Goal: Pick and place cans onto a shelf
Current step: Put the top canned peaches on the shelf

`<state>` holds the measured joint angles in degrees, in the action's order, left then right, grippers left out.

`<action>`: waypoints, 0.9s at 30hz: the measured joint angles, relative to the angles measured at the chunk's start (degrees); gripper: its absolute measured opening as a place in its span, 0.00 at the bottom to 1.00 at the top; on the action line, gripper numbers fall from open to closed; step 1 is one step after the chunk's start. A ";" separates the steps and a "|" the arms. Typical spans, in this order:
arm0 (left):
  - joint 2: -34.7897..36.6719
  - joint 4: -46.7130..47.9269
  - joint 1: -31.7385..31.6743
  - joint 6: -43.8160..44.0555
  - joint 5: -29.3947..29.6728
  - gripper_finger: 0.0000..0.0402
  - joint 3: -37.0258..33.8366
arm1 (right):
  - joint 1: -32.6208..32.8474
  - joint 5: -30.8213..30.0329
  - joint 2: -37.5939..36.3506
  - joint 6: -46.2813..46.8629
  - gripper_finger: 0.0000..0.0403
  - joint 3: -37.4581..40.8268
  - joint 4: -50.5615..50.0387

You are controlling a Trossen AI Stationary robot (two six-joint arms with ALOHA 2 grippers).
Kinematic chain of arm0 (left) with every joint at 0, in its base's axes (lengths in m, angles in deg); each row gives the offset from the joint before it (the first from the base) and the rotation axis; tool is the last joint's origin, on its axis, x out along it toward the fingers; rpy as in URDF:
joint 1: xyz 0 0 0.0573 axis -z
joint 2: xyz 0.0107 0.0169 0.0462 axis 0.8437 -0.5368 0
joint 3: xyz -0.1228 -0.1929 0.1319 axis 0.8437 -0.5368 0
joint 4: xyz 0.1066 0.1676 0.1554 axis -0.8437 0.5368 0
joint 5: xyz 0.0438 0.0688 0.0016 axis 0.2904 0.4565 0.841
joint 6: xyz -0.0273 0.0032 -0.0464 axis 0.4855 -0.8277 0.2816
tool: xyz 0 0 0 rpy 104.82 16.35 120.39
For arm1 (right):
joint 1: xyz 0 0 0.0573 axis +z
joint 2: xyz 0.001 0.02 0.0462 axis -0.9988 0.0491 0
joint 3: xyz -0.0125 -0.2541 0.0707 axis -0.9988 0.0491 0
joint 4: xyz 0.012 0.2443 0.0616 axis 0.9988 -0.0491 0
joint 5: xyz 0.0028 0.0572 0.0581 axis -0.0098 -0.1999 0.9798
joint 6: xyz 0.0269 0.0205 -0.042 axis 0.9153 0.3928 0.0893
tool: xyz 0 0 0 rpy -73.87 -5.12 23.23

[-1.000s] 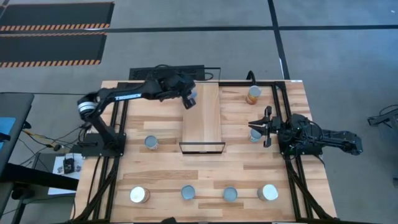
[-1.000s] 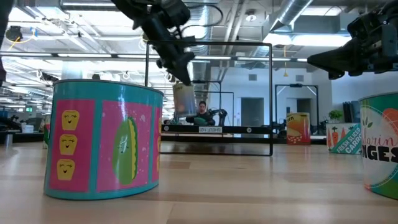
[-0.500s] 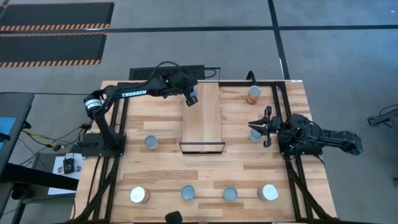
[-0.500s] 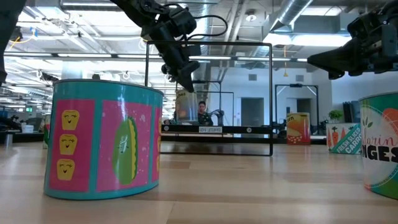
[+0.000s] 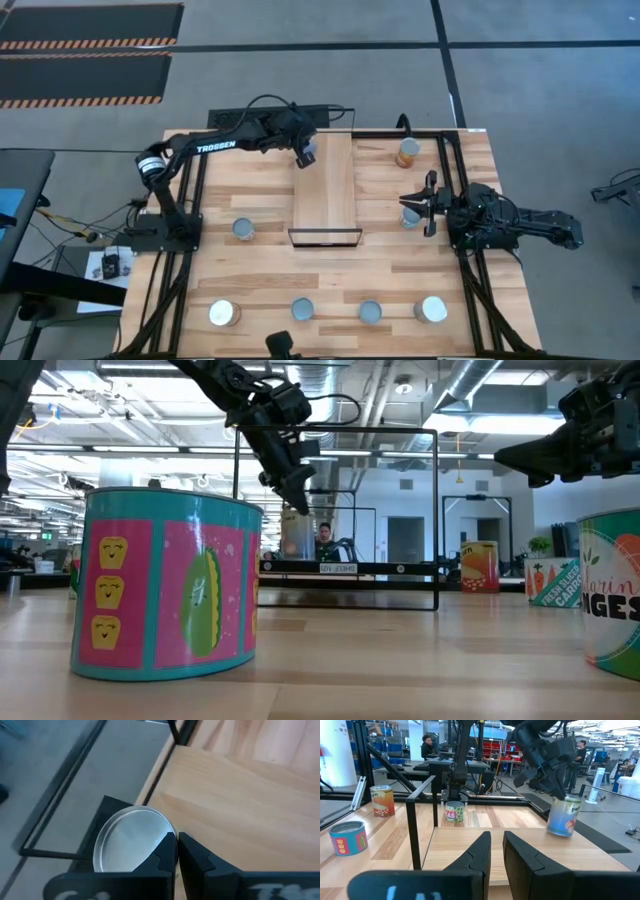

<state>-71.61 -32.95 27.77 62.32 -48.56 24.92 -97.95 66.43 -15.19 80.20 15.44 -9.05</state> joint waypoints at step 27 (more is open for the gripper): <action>-0.85 -0.72 -0.38 0.95 -3.34 0.04 0.17 | 0.00 0.02 0.01 0.00 0.19 0.00 0.00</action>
<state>-72.46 -33.67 27.38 63.26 -51.89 25.09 -97.95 66.45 -15.18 80.20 15.44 -9.05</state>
